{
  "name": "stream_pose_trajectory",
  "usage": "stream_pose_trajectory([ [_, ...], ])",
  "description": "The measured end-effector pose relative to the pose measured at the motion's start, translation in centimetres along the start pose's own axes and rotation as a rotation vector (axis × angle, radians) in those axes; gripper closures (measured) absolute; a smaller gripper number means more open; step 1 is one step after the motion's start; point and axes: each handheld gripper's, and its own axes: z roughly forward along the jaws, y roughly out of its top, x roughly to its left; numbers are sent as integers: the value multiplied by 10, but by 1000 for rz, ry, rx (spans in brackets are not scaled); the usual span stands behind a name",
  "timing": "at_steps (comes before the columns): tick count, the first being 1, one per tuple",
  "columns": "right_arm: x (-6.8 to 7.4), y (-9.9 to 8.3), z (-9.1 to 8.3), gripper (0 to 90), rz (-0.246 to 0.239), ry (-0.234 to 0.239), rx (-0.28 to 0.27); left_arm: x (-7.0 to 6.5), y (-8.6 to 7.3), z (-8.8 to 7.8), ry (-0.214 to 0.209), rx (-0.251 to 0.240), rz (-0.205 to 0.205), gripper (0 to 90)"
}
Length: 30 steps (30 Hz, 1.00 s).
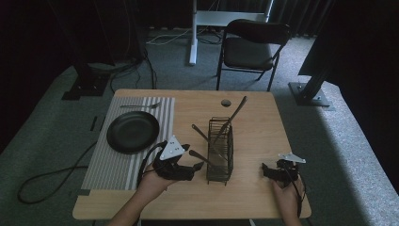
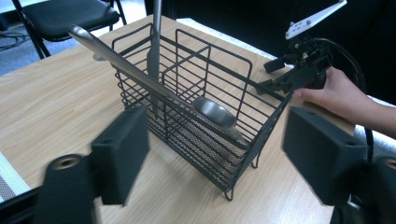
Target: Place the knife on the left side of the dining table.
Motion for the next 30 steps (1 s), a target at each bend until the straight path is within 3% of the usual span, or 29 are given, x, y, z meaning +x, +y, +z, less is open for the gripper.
stream_pose_trajectory([
  [5, 0, 0, 0, 119, 0, 0, 0, 0, -1, 2, -16, -4, -6, 423],
  [14, 0, 0, 0, 119, 0, 0, 0, 0, -1, 2, -24, -20, -18, 590],
  [16, 0, 0, 0, 120, 0, 0, 0, 0, -2, 2, -21, -15, -27, 672],
  [18, 0, 0, 0, 120, 0, 0, 0, 0, -2, 2, -16, -17, -26, 693],
  [26, 0, 0, 0, 120, 0, 0, 0, 0, 0, 1, -79, -30, -26, 788],
  [30, 0, 0, 0, 120, 0, 0, 0, -5, 7, 3, -114, -27, 5, 809],
])
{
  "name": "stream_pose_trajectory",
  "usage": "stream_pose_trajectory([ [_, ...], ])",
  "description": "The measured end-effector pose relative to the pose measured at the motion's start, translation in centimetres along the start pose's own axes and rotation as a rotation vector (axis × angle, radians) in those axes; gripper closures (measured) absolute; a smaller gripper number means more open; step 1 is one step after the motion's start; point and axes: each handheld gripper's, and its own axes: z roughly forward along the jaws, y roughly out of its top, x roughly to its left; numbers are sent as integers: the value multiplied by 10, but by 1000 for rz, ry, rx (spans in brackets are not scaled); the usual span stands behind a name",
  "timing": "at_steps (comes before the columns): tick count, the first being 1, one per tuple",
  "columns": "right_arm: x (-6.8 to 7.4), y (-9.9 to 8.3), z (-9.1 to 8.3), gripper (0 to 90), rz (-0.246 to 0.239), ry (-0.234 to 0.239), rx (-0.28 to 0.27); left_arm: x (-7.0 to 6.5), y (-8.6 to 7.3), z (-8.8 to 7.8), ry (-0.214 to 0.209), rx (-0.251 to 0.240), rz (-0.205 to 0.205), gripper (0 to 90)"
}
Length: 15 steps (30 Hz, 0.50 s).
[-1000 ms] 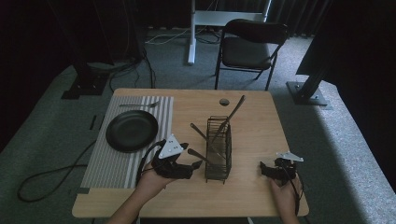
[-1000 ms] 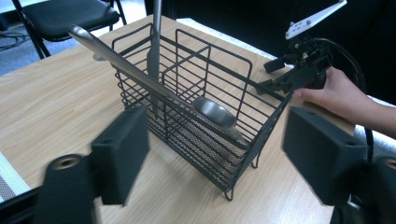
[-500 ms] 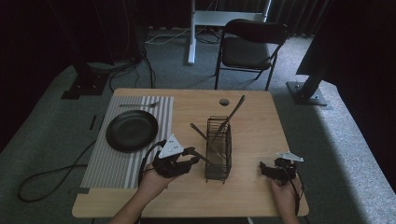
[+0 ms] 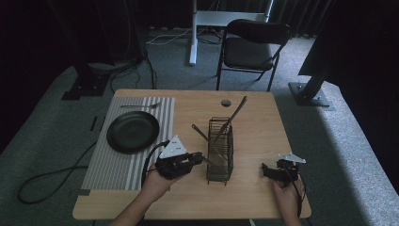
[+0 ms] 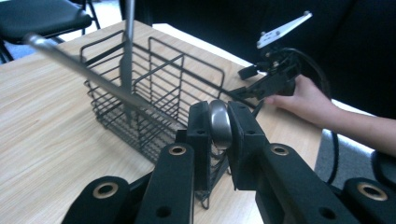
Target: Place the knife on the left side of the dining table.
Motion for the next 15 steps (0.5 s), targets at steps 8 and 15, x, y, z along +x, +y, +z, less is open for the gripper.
stream_pose_trajectory([
  [8, 0, 0, 0, 120, 0, 0, 0, -5, 15, 10, -29, -3, 33, 828],
  [15, 0, 0, 0, 119, 0, 0, 0, -5, 33, 26, -43, -11, 53, 830],
])
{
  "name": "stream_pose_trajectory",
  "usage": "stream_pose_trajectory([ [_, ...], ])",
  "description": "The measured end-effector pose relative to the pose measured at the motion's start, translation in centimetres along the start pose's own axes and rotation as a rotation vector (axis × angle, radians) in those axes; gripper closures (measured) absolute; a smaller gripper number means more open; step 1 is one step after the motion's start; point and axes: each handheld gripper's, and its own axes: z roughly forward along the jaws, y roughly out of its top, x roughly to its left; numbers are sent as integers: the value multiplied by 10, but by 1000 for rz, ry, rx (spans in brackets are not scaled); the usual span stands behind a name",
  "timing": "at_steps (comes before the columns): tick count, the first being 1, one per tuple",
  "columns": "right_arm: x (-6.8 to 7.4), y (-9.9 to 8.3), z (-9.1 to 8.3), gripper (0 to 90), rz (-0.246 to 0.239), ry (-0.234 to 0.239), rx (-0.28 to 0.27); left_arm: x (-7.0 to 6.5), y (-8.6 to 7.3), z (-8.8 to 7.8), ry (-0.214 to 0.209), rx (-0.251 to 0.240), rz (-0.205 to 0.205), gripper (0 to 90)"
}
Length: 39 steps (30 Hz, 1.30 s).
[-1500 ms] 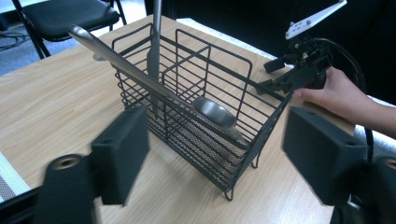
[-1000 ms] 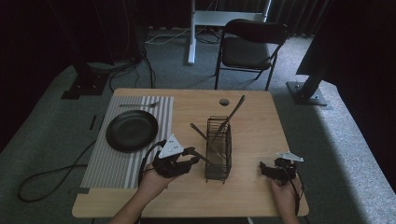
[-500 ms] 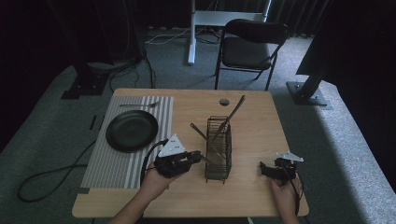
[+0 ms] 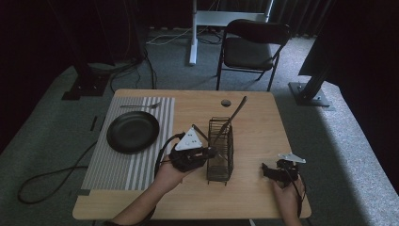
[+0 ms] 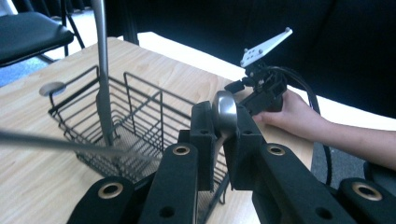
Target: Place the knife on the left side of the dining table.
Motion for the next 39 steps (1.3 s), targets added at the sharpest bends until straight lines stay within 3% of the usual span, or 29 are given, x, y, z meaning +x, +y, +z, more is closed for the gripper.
stream_pose_trajectory([
  [10, 0, 0, 0, 120, 0, 0, 0, 3, 8, 15, -25, -42, 15, 832],
  [17, 0, 0, 0, 119, 1, 0, 0, 8, 8, 23, -37, -86, 5, 833],
  [26, 0, 0, 0, 119, 0, 0, 1, 9, 4, 36, -31, -170, -14, 834],
  [32, 0, 0, 0, 119, 1, 0, 1, 6, 5, 41, -10, -188, -22, 837],
  [39, 0, 0, 0, 119, 1, 0, 0, 3, 6, 39, -12, -175, -7, 838],
])
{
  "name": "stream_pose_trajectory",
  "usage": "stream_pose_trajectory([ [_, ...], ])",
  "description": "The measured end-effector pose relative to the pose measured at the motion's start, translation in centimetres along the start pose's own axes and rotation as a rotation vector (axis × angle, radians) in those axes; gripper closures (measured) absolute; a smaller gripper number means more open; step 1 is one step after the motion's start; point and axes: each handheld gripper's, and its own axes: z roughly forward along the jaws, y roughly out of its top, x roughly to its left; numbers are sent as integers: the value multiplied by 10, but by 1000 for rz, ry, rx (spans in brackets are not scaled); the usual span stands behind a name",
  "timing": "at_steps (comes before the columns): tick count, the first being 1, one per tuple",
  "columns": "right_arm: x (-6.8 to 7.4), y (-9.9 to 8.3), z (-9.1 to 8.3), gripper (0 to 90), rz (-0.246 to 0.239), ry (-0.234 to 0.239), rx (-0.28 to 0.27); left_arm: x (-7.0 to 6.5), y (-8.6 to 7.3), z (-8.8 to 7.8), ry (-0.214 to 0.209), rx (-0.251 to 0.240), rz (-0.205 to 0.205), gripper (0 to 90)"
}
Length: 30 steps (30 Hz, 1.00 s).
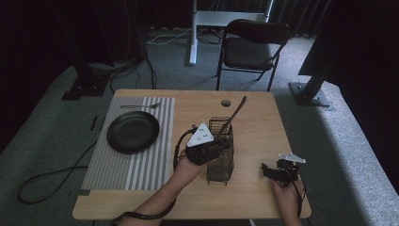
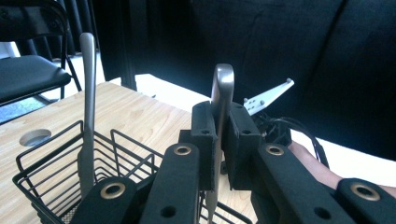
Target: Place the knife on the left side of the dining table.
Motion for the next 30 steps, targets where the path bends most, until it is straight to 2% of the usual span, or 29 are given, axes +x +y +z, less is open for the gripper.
stream_pose_trajectory([
  [4, 0, 0, 0, 119, 0, 0, 0, -2, 1, -4, 8, -7, -12, 838],
  [6, 0, 0, 0, 119, 0, 0, 0, -3, 3, -6, 8, -7, 0, 838],
  [8, 0, 0, 0, 119, 0, 0, 0, -4, 4, -7, 5, -9, -5, 838],
  [10, 0, 0, 0, 119, -1, 0, 1, -6, 9, -10, 12, -11, 15, 838],
  [12, 0, 0, 0, 119, -1, 0, 1, -6, 13, -14, 14, -9, 14, 838],
  [15, 0, 0, 0, 119, -1, 0, 1, -6, 20, -22, 18, -33, 7, 838],
  [20, 0, 0, 0, 119, -1, 0, 1, -10, 32, -34, 19, -42, 27, 838],
  [24, 0, 0, 0, 119, -1, 0, 1, -16, 44, -43, 15, -49, 66, 838],
  [28, 0, 0, 0, 119, -1, 0, 0, -19, 55, -51, 17, -71, 71, 838],
  [30, 0, 0, 0, 120, -1, 0, 0, -19, 60, -56, -1, -89, 63, 838],
])
